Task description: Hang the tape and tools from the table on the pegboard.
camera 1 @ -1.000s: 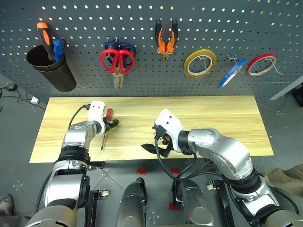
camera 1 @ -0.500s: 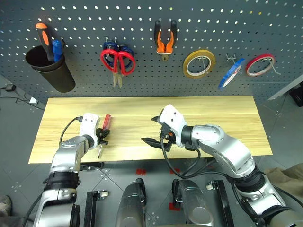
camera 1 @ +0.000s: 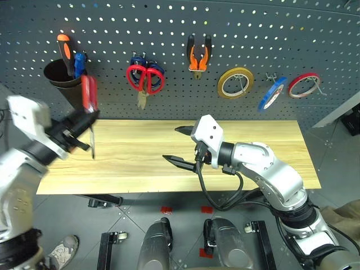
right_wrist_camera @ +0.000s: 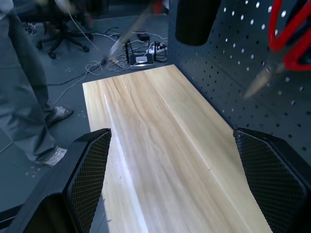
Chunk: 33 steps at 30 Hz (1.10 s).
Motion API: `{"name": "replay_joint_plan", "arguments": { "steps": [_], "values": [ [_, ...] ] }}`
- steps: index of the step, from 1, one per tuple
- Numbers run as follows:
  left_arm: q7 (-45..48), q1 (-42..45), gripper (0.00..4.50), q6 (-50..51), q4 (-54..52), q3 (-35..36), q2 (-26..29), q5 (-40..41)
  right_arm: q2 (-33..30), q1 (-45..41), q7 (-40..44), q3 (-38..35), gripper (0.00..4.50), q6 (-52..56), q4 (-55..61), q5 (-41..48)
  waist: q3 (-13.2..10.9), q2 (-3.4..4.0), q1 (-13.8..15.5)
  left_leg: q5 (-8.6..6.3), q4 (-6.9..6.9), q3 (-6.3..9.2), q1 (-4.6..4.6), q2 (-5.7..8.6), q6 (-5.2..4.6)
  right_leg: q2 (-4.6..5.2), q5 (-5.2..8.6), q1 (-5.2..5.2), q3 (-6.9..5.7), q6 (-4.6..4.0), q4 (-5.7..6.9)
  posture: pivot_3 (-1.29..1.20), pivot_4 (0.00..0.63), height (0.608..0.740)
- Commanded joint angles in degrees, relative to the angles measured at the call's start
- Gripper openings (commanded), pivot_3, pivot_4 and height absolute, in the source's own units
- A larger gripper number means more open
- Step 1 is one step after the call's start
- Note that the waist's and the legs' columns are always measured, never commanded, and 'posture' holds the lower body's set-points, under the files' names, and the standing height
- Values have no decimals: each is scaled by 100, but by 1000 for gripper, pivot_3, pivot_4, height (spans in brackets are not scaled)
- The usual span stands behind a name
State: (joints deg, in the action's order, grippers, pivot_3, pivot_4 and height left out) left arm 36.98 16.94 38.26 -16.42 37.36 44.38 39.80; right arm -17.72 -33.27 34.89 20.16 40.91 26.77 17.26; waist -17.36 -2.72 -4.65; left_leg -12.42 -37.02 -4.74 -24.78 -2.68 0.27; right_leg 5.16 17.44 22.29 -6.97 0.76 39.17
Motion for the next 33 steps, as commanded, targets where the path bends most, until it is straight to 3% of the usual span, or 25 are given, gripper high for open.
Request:
{"name": "replay_joint_plan", "arguments": {
  "steps": [1, 7, 13, 17, 23, 31, 32, 33],
  "values": [
    [-270, 992, 857, -574, 498, 186, 420, -105, 244, -332, -139, -259, 4295, 360, 89, 265, 18, -4, 4, 0, 0, 0, 0, 1, 0, 0, 0, 0, 0, 0, 1, -190, 206, 740],
    [-813, 2653, 857, -2137, 1937, -619, 438, -1269, 696, -892, -787, -466, 4295, 824, -133, 105, 51, -17, -7, 1, -1, -7, 0, 4, 1, -1, -1, 1, 2, 0, -4, -206, 203, 740],
    [-1117, 3421, 857, -3796, 3400, -1292, 218, -2292, 938, -1057, -1094, -481, 4295, 839, -199, 40, 59, -26, -20, 2, 0, -18, -3, 3, 2, -2, -1, 4, 2, 0, -11, -221, 194, 740],
    [-1203, 3551, 857, -4247, 4014, -1394, -80, -2395, 972, -1051, -1138, -449, 4295, 839, -177, 15, 65, -30, -38, 2, -3, -19, -3, 1, 2, -2, -1, 5, 1, 0, -9, -242, 194, 740],
    [-1774, 2761, 857, -4870, 3851, -1271, -175, -2825, 940, -1008, -1148, -454, 4295, 836, -145, 6, 72, -33, -161, 2, -3, -21, -4, -1, 2, -1, -2, 8, 4, -1, -7, -252, 194, 740],
    [-2064, 2386, 3495, -5069, 3482, -1374, -457, -2739, 900, -977, -1104, -425, 4295, 740, -222, -21, 92, -41, -177, 3, -20, -16, -5, 1, 1, 2, -2, 6, 4, -1, 13, -240, 190, 740],
    [-2055, 2359, 3787, -5061, 3272, -1464, -512, -2747, 881, -961, -1100, -426, 4295, 715, -235, -36, 93, -42, -169, 3, -24, -16, -5, 1, 1, 2, -2, 6, 5, -1, 19, -242, 187, 740],
    [-2044, 2324, 3787, -5036, 3047, -1546, -566, -2763, 862, -946, -1100, -426, 4295, 697, -241, -48, 94, -44, -161, 3, -28, -14, -5, 1, 1, 2, -2, 6, 4, -1, 25, -242, 187, 740]
  ]
}}
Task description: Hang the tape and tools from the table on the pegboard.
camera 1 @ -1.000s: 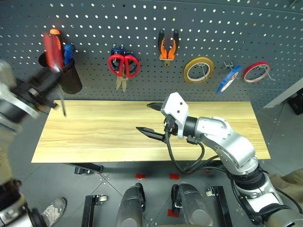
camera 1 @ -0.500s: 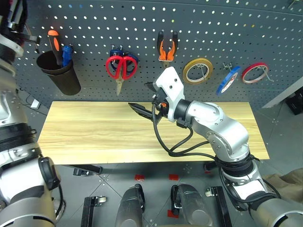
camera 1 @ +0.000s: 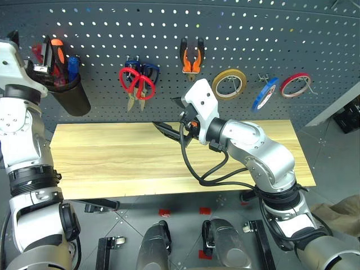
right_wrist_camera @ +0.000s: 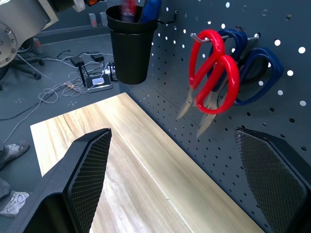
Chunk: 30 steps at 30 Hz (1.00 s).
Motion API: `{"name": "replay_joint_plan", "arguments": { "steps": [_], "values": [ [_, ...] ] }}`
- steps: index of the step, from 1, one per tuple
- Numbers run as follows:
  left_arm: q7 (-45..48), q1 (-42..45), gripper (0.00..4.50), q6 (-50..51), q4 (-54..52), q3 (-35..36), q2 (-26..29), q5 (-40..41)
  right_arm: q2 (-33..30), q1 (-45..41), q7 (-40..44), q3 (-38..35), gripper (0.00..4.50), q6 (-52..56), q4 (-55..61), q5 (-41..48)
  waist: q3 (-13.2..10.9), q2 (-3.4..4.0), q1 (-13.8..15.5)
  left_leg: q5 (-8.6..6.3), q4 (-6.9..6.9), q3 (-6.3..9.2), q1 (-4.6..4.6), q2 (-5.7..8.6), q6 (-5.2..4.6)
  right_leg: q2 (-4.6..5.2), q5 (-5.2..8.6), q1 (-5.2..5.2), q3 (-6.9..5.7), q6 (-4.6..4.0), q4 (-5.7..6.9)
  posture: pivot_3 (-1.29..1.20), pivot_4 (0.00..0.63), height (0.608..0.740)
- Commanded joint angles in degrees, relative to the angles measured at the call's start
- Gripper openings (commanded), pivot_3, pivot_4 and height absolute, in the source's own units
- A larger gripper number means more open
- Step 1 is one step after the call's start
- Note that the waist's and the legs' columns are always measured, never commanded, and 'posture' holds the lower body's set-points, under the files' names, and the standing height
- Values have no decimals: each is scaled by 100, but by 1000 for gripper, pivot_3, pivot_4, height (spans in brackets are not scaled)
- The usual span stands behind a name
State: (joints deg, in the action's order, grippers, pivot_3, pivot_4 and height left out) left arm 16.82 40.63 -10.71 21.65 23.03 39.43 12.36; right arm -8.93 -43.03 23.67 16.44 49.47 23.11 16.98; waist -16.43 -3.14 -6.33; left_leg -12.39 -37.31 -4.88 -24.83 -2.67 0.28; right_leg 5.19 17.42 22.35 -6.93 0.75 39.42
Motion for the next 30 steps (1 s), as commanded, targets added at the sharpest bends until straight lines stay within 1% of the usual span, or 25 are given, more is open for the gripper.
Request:
{"name": "replay_joint_plan", "arguments": {
  "steps": [1, 4, 8, 12, 15, 17, 18, 20, 23, 24, 26, 28, 30],
  "values": [
    [11, -111, 3787, -54, -1011, -198, -123, -14, -32, 46, 22, -58, 4295, -170, 124, -22, 1, -1, 14, 0, -5, 1, 0, -1, 0, 0, 0, 0, 0, 0, 4, -242, 187, 740],
    [90, -601, 3787, 307, -1783, -360, -219, 0, -101, 124, 33, -69, 4295, -204, 131, -40, 13, 4, 1, -1, -26, 1, -1, -2, -1, 1, 0, -2, 5, 0, 21, -248, 182, 740],
    [19, -1420, 3787, 834, -2543, -341, -341, 56, -235, 244, 63, -69, 4295, -266, 122, -60, 77, 18, -38, -2, -45, 0, 2, -5, -3, 1, 0, 0, 12, 0, 46, -240, 175, 740],
    [-286, -2409, 3787, 1928, -3068, -128, -702, 386, -443, 420, 129, -68, 4295, -379, 83, -97, 153, 41, -56, -2, -53, 6, 9, -12, -2, -5, 0, -2, 13, 0, 65, -223, 167, 740],
    [-629, -2727, 3787, 2863, -3276, -79, -878, 455, -556, 547, 160, -69, 4295, -472, 52, -140, 165, 35, -17, -1, -59, 11, 9, -11, -5, -6, -3, -2, 12, -7, 73, -217, 160, 740],
    [-763, -2884, 3787, 3136, -3368, -47, -1003, 486, -601, 701, 104, -113, 4295, -575, -2, -189, 197, 36, 9, 1, -61, 13, 9, -11, -8, -6, -6, -2, 11, -10, 78, -214, 156, 740],
    [-929, -2962, 3787, 3257, -3371, -67, -1043, 339, -609, 888, 94, -152, 4295, -742, -65, -216, 221, 34, 34, 1, -61, 15, 9, -10, -8, -6, -6, -3, 10, -10, 79, -214, 156, 740],
    [-955, -3073, 3787, 3269, -3335, -51, -1137, 329, -610, 1386, 108, -216, 4295, -1273, -265, -300, 315, 32, 85, 1, -60, 14, 8, -8, -8, -4, -6, -4, 11, -10, 74, -211, 139, 740],
    [-822, -3269, 3787, 3100, -3198, -5, -1222, 389, -419, 2137, -160, -343, 4295, -2606, -771, -642, 438, 34, 127, 0, -56, 10, 8, -7, -8, -5, -6, -8, 12, -10, 56, -211, 128, 740],
    [-771, -3334, 3787, 3075, -3173, -12, -1233, 391, -354, 2294, -274, -380, 4295, -2951, -937, -766, 460, 35, 125, -1, -58, 8, 8, -7, -9, -5, -6, -8, 13, -10, 57, -211, 128, 740],
    [-721, -3472, 3787, 2971, -3161, -51, -1293, 351, -270, 2541, -452, -498, 4295, -3556, -1325, -959, 504, 50, 124, -1, -57, 6, 10, -7, -10, -5, -7, -8, 15, -11, 60, -199, 109, 740],
    [-720, -3641, 3787, 2848, -3128, -41, -1381, 302, -195, 2801, -646, -720, 4295, -3958, -1830, -1030, 540, 55, 124, 0, -59, 7, 12, -8, -10, -7, -14, -8, 15, -17, 63, -190, 98, 740],
    [-751, -3808, 3787, 2812, -3065, -28, -1475, 255, -205, 2971, -823, -906, 4295, -4388, -2382, -1170, 641, 56, 125, 1, -57, 10, 19, -12, -10, -12, -16, -10, 15, -21, 66, -182, 84, 740]
  ]
}}
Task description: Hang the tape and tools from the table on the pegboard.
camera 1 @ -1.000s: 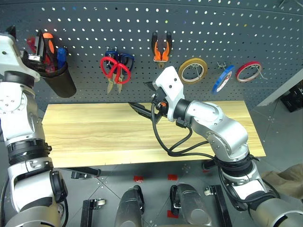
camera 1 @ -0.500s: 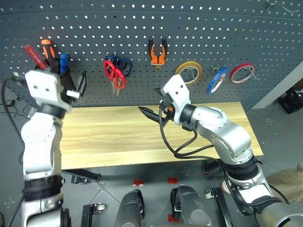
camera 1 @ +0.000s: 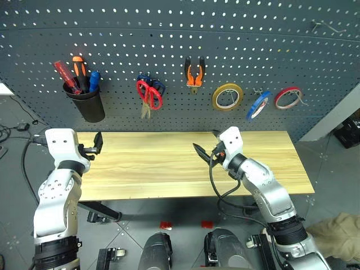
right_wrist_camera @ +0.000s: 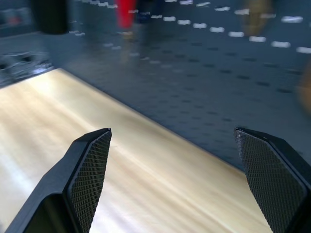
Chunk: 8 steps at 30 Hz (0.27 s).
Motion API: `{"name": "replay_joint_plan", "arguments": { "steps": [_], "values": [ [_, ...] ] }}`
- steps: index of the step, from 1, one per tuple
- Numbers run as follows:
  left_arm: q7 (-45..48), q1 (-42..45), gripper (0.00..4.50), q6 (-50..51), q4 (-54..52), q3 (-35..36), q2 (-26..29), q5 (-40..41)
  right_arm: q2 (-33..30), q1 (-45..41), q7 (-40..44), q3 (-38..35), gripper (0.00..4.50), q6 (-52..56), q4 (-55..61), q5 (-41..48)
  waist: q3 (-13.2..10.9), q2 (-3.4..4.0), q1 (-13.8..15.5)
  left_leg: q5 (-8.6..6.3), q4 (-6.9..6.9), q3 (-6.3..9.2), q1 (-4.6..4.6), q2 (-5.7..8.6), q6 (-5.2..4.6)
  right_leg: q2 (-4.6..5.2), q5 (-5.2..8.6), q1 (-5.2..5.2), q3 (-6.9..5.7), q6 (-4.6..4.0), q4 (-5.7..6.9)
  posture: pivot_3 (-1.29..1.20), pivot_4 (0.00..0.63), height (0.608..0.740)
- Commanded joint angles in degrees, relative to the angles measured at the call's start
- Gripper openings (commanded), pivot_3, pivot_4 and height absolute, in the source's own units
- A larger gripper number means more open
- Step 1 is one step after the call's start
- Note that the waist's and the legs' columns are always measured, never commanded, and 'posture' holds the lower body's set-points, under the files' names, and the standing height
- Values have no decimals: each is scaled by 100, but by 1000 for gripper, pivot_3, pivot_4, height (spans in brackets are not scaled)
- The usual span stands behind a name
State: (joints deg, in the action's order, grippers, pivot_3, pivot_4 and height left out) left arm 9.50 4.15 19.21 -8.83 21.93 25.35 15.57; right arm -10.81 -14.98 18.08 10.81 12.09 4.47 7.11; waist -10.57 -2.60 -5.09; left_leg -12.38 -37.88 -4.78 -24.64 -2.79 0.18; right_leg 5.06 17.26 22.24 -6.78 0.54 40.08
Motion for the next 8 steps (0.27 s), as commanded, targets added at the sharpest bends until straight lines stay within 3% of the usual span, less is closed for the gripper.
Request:
{"name": "replay_joint_plan", "arguments": {
  "steps": [1, 8],
  "values": [
    [-46, -225, 3787, -162, 19, 113, -131, -51, -47, 206, -330, -411, 4295, -883, -788, -267, 107, 4, 0, 0, 0, 0, 1, -1, 0, -1, 0, -1, 0, 0, 0, -180, 81, 740],
    [-84, -531, 3787, -505, 266, 95, -262, -233, -340, 17, -712, -771, 4295, -2206, -2514, -742, 258, 29, -2, -6, 0, -2, 21, 1, -13, -4, -1, -15, 9, -1, 1, -147, 51, 740]
  ]
}}
